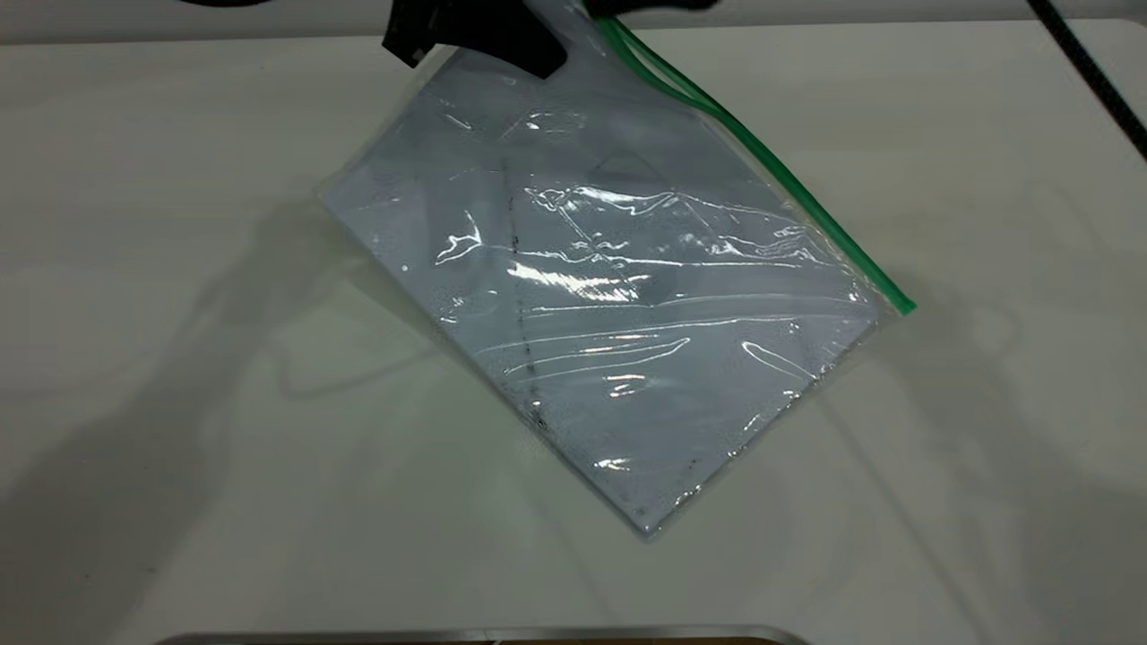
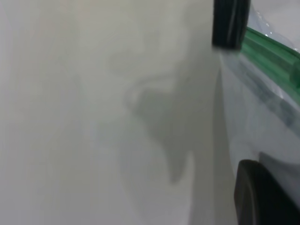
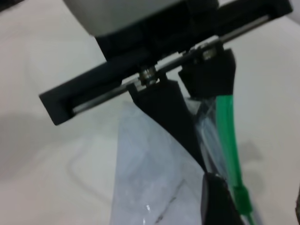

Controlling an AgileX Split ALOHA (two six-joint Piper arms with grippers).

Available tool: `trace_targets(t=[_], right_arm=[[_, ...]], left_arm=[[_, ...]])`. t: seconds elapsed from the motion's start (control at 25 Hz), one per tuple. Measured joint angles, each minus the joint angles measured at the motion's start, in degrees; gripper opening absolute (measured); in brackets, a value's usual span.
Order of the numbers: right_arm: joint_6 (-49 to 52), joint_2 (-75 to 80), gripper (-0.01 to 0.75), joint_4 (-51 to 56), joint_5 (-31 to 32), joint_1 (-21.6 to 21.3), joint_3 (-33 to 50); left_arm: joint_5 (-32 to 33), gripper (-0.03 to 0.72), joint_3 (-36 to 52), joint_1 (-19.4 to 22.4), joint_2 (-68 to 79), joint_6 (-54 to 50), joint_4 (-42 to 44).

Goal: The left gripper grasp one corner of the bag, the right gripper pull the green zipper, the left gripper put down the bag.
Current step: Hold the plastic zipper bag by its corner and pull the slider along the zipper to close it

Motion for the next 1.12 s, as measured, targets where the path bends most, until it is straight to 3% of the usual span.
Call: trace_targets(t=[0.4, 1.12], right_arm=[[-0.5, 2.6, 0.438, 3.9, 0.0, 0.0, 0.0], [2.7, 2.6, 0.390, 1.7, 0.1, 0.0, 0.0]], left_arm=[[-1.9, 0.055, 0.0, -1.4, 0.0, -0.1, 0.1], [-4.3, 0.055, 0.0, -1.4, 0.0, -2.1, 3.9]])
